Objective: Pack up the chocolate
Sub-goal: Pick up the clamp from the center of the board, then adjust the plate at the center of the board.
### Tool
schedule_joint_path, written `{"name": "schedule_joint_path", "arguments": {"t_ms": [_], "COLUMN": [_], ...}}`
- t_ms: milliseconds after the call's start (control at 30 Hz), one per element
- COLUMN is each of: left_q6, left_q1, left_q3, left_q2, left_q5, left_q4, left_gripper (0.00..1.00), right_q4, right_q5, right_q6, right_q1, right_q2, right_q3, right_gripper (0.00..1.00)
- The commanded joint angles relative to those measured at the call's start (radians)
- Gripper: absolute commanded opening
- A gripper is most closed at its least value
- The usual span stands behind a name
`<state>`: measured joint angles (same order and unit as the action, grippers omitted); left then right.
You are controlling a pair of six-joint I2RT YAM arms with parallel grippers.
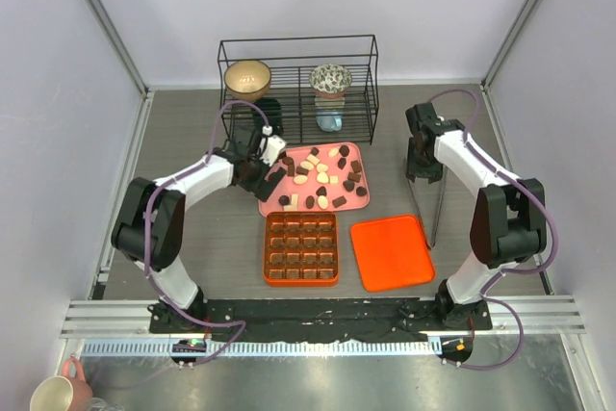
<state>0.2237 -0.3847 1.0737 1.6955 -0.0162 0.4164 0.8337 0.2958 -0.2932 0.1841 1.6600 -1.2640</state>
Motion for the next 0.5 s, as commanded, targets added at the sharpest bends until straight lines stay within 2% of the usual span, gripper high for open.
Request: {"name": "schedule_joint_path", "arguments": {"t_ms": [0, 167, 467], "left_q6": [0.000, 0.031, 0.045], "left_q1": [-0.026, -0.025, -0.017], "left_q3": [-0.011, -0.056, -0.127], "left_q2": [0.024, 0.032, -0.016], "left_q5": [0.085, 0.166, 0.229], "left_q4": [-0.083, -0.129, -0.163], "left_gripper": [1.00, 1.00, 1.00], "right_q4": [-0.036, -0.068, -0.068], "right_q5": [-0.070, -0.132, -0.089], "right_q6": [0.045, 0.077, 0.089], "right_q1": [0.003, 0.009, 0.023], "right_q2": [-0.048, -0.046, 0.012], "right_q3": [0.044, 0.089, 0.098], "right_gripper": [0.43, 0.42, 0.44]}}
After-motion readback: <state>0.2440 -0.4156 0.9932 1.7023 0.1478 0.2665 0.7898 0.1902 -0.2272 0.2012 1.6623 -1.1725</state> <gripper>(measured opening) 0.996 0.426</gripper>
